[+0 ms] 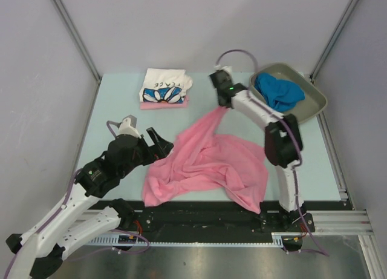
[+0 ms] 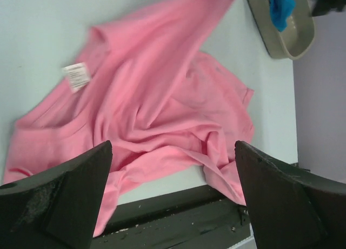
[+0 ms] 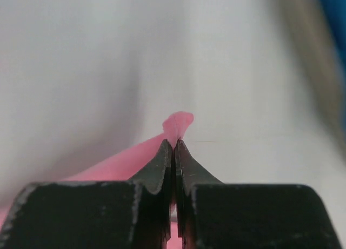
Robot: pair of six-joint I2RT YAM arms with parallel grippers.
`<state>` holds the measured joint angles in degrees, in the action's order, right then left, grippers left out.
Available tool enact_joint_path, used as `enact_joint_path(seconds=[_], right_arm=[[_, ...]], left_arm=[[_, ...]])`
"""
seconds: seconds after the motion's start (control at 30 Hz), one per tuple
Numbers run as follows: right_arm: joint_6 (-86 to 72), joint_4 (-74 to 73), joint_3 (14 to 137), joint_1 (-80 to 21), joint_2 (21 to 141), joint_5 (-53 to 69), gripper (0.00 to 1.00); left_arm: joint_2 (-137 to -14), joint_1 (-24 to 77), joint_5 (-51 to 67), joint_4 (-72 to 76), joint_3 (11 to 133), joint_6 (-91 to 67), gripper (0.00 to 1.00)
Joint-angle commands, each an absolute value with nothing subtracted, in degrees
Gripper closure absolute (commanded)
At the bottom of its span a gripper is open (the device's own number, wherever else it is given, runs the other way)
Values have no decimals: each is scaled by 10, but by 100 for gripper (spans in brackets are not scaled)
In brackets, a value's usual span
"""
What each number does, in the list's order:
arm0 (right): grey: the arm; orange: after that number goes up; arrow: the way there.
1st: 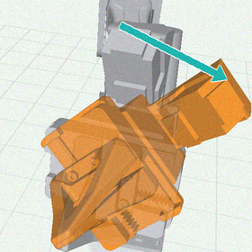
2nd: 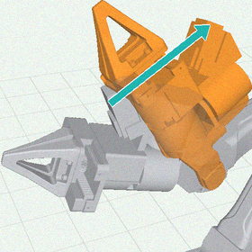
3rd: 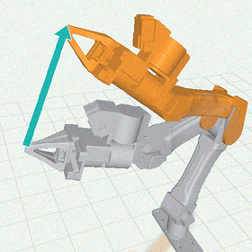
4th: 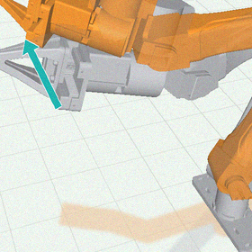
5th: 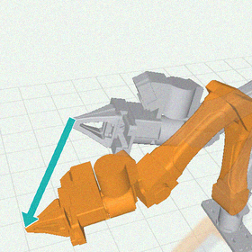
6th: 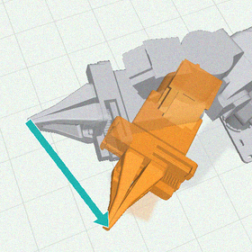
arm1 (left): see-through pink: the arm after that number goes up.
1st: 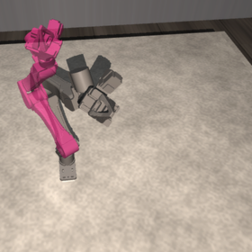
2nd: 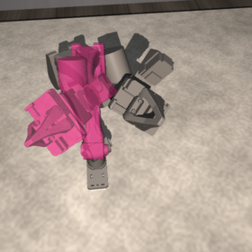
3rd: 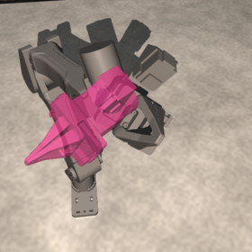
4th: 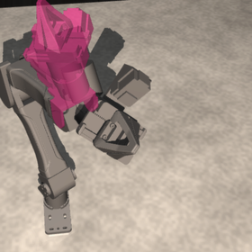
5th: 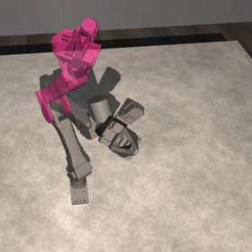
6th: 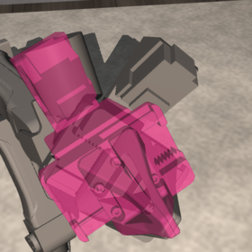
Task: Fold and stack the t-shirts
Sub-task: Flatten the tshirt out
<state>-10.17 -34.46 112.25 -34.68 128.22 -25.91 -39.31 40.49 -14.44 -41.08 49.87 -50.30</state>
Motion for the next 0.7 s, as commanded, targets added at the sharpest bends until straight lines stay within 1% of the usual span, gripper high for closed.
enact_joint_path(seconds=[0.0, 0.07, 0.1, 0.13, 0.2, 0.23, 0.3, 0.33, 0.37, 0.43, 0.47, 0.53, 0.57, 0.6, 0.63, 0.67], right_arm=[[-152, -321, 993, -231, 1113, -358, 100], [-156, -319, 947, -185, 1083, -364, 100], [-156, -316, 903, -172, 1049, -370, 100], [-156, -302, 881, -164, 1034, -385, 100], [-156, -294, 838, -141, 1006, -389, 100], [-158, -298, 833, -136, 994, -396, 100], [-159, -306, 831, -127, 992, -406, 100], [-161, -315, 831, -123, 994, -410, 100], [-170, -321, 831, -120, 995, -406, 100], [-178, -336, 831, -114, 998, -399, 100], [-182, -341, 831, -113, 998, -401, 100], [-186, -349, 828, -111, 998, -403, 100], [-187, -349, 823, -111, 996, -401, 100], [-190, -349, 821, -111, 995, -399, 100], [-190, -347, 818, -111, 995, -399, 100], [-189, -347, 818, -111, 994, -399, 100]], left_arm=[[-449, 403, -70, -315, 475, -473, 0], [-488, 414, -11, -256, 460, -470, 0], [-509, 423, 3, -238, 460, -470, 0], [-557, 451, 17, -222, 461, -474, 1], [-608, 486, 27, -165, 479, -478, 1], [-660, 522, 39, -150, 491, -480, 1], [-725, 561, 56, -116, 554, -482, 2], [-754, 596, 71, -107, 582, -480, 2], [-818, 612, 89, -106, 646, -480, 2], [-866, 654, 101, -105, 705, -475, 3], [-898, 663, 111, -104, 746, -477, 2], [-922, 678, 122, -86, 758, -503, 2], [-932, 679, 136, -49, 759, -514, 2], [-966, 679, 168, -38, 765, -533, 2], [-982, 681, 175, -36, 774, -539, 3], [-1002, 684, 176, -39, 802, -538, 3]])
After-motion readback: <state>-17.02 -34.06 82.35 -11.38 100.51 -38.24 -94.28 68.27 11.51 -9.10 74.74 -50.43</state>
